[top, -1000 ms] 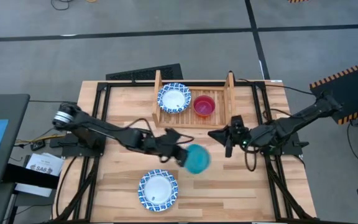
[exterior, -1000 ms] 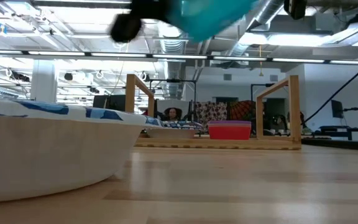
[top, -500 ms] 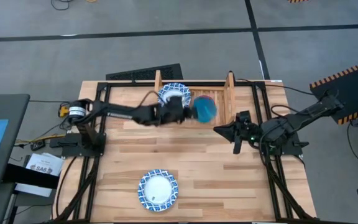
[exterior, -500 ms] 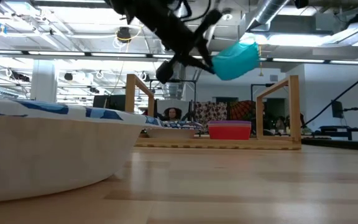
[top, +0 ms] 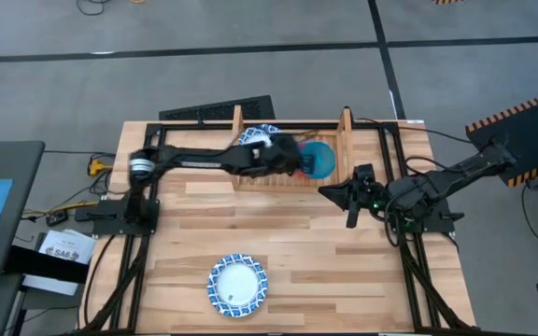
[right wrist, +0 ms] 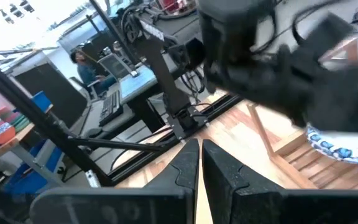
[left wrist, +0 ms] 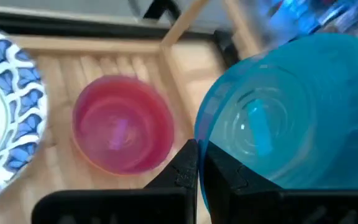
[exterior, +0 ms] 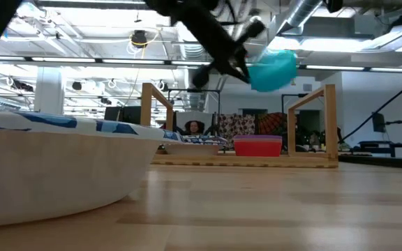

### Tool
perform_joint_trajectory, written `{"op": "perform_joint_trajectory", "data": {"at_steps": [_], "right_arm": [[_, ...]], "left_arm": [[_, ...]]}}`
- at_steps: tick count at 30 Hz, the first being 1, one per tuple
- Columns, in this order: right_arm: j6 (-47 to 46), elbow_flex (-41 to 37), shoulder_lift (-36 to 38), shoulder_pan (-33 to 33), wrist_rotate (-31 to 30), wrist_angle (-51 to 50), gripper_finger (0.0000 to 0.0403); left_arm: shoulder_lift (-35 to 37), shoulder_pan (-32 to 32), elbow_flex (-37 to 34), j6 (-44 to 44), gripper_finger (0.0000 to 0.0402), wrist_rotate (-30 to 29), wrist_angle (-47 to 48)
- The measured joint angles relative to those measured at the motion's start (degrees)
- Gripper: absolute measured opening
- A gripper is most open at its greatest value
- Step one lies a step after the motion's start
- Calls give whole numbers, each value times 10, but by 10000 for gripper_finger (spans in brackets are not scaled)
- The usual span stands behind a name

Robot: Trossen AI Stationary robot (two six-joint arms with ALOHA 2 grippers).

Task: Place and stack bowls onto a shelf
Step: Stack the blue bowl on top of the red bowl on the shelf

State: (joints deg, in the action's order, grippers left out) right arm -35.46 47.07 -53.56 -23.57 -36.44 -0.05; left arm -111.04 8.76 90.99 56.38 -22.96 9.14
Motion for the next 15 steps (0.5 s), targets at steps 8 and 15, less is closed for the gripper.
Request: {"op": "perform_joint_trajectory", "data": {"at_steps": [8, 15], "right_arm": [[4, 0, 5, 9, 2, 13, 48], [6, 0, 4, 8, 2, 25, 48]], "left_arm": [[-109, 25, 177, -54, 0, -9, 183], [-125, 63, 178, -57, 0, 43, 219]]}}
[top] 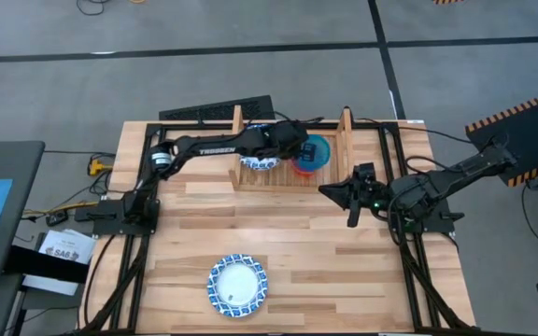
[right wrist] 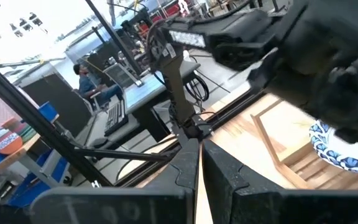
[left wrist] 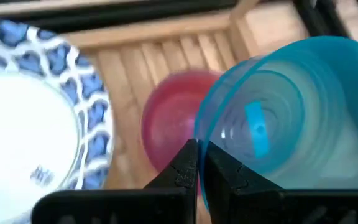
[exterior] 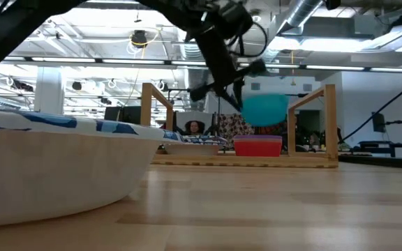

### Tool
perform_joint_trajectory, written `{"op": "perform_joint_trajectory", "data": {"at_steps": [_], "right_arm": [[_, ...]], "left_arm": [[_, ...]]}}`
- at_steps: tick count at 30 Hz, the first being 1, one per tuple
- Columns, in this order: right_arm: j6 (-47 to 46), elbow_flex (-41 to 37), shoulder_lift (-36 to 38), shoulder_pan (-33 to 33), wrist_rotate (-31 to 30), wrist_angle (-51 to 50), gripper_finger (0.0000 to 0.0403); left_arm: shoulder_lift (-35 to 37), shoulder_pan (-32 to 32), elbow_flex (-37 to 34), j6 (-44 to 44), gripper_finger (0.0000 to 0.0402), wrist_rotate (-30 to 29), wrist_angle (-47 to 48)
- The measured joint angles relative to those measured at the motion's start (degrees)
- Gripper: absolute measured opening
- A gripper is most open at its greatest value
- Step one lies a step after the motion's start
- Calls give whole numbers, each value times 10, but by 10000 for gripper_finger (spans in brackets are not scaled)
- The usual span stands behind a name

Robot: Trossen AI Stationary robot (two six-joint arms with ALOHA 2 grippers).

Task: Place and stack bowls onto a shelf
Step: Stack the blue bowl on top of the red bowl on the shelf

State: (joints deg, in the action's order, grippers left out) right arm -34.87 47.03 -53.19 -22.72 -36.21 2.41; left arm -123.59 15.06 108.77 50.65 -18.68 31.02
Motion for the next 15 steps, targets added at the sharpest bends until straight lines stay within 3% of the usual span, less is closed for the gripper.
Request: {"op": "perform_joint_trajectory", "data": {"at_steps": [15], "right_arm": [[0, 0, -1, 0, 0, 2, 48]], "left_arm": [[-31, 34, -3, -11, 0, 79, 19]]}}
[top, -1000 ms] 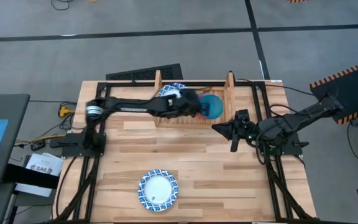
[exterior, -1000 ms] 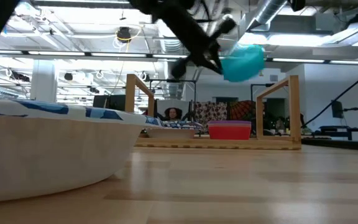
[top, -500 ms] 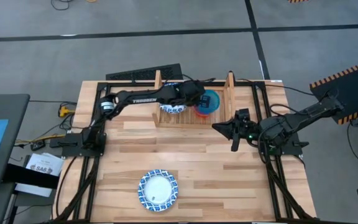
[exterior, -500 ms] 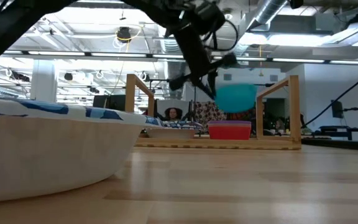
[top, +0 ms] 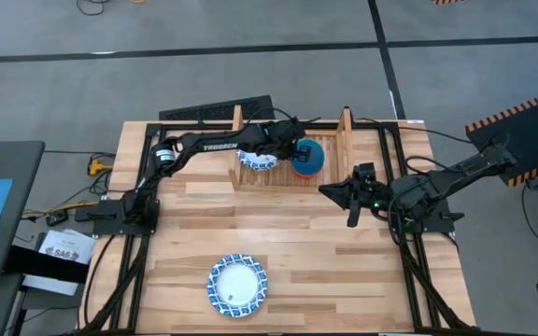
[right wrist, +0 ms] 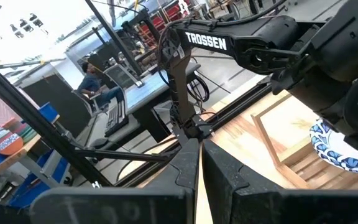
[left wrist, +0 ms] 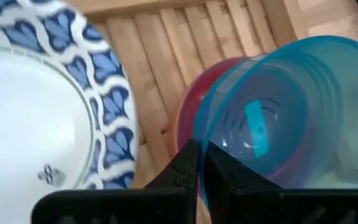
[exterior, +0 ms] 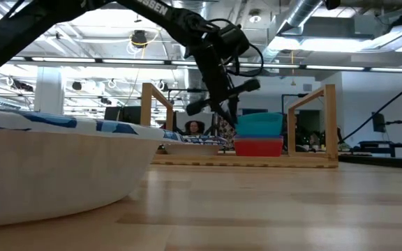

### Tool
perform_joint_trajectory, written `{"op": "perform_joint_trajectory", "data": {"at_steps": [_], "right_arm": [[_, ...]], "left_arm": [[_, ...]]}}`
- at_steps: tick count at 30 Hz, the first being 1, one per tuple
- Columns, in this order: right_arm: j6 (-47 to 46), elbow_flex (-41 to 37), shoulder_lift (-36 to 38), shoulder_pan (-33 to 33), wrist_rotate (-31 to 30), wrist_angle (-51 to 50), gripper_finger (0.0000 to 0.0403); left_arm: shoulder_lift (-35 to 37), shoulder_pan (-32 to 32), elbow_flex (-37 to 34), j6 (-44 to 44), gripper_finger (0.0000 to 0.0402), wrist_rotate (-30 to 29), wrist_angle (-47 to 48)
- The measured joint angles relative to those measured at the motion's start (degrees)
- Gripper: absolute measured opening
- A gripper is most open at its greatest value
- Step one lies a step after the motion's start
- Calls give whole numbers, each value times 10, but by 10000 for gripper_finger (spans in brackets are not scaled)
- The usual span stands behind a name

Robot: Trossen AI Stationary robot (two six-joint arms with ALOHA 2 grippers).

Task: Place and stack bowls onto a shelf
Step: Stack the blue bowl on top of the red bowl on the shelf, then stack the blue pattern bowl on top of the blue pattern bowl on the shelf

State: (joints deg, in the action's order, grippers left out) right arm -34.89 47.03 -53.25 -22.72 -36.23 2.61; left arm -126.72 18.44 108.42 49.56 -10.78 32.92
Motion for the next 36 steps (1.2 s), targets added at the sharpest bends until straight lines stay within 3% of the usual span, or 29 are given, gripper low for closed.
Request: {"op": "perform_joint_trajectory", "data": {"at_steps": [9, 25, 36], "right_arm": [[3, 0, 0, 6, 0, -2, 48], [4, 0, 0, 19, 1, -2, 48], [4, 0, 0, 20, 1, -2, 48]], "left_arm": [[0, 9, 0, -42, 19, 20, -10], [0, 29, 8, -84, 174, 91, -27], [28, 33, 16, -142, 186, 79, -3]]}}
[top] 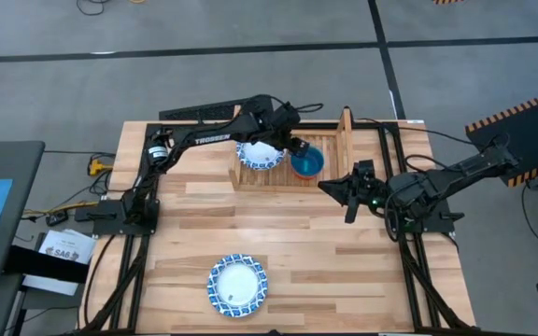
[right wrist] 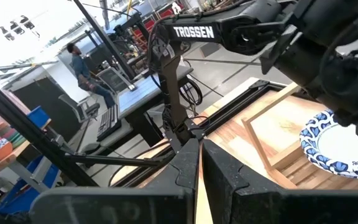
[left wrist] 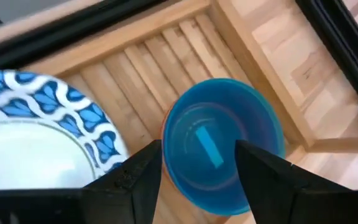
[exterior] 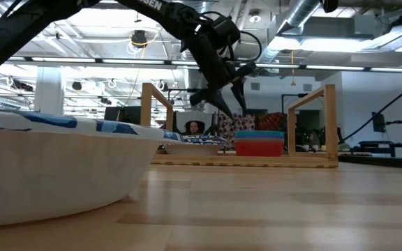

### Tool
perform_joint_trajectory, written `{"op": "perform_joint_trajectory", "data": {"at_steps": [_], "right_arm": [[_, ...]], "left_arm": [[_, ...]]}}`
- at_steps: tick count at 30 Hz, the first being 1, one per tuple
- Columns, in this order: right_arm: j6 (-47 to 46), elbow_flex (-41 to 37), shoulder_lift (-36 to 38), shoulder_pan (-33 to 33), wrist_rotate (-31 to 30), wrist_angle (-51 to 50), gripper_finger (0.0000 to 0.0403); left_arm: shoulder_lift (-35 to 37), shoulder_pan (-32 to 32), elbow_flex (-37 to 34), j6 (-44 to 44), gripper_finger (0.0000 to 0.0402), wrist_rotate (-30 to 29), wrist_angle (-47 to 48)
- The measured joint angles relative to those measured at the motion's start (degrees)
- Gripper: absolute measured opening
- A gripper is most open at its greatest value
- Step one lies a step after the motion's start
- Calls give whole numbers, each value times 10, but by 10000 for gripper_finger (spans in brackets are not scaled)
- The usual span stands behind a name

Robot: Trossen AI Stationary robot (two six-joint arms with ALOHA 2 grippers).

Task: Place and stack bowls onto a shelf
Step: Stack the blue pattern bowl on top of the blue pattern bowl on the shelf

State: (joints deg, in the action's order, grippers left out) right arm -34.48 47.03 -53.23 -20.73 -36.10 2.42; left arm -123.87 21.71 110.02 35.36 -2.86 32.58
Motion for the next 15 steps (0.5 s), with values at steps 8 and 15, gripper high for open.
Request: {"op": "perform_joint_trajectory", "data": {"at_steps": [8, 15], "right_arm": [[0, 0, 0, 3, 2, -3, 48], [0, 0, 0, 2, 2, -2, 48]], "left_arm": [[54, -36, 0, -95, 185, -10, 5], [112, -78, -23, -150, 185, -47, -23]]}}
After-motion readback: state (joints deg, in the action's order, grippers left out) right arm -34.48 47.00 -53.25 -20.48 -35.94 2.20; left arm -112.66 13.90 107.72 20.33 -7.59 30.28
